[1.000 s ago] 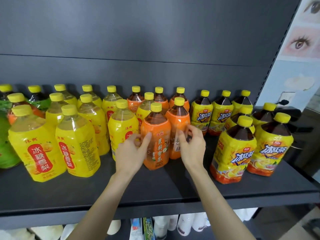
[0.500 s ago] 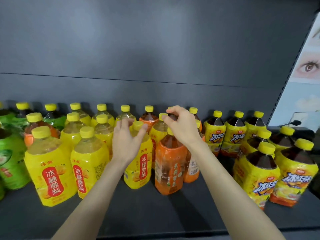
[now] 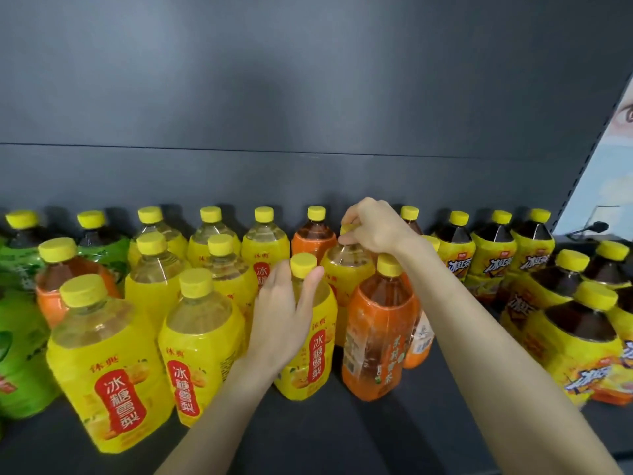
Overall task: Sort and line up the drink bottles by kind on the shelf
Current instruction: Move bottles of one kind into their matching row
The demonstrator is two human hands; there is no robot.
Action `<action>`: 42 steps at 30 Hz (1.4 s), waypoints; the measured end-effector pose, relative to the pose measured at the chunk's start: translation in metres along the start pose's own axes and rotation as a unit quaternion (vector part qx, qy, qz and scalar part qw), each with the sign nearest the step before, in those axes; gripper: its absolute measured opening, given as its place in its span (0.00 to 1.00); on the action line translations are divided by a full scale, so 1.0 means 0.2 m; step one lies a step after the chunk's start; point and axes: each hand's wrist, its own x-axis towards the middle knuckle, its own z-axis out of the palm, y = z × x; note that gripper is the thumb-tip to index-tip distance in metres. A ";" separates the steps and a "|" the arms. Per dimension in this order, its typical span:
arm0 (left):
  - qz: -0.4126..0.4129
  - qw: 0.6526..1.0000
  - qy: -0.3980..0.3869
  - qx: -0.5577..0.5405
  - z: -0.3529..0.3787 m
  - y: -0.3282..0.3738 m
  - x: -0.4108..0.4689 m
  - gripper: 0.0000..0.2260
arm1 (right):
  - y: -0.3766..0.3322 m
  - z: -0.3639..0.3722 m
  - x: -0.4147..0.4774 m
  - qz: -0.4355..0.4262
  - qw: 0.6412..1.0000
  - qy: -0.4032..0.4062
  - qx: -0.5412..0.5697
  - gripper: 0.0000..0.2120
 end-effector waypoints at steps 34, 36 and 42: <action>0.015 0.997 0.062 -0.034 -0.34 0.39 -0.60 0.07 | -0.01 -0.11 -0.98 -0.137 0.972 0.047 0.183 0.19; -0.003 0.996 0.053 -0.070 -0.31 0.39 -0.59 0.10 | 0.02 -0.08 -1.01 -0.112 0.966 0.074 0.221 0.18; -0.066 0.986 0.102 -0.116 -0.25 0.33 -0.64 0.24 | 0.12 0.21 -1.14 -0.066 0.897 0.161 0.406 0.22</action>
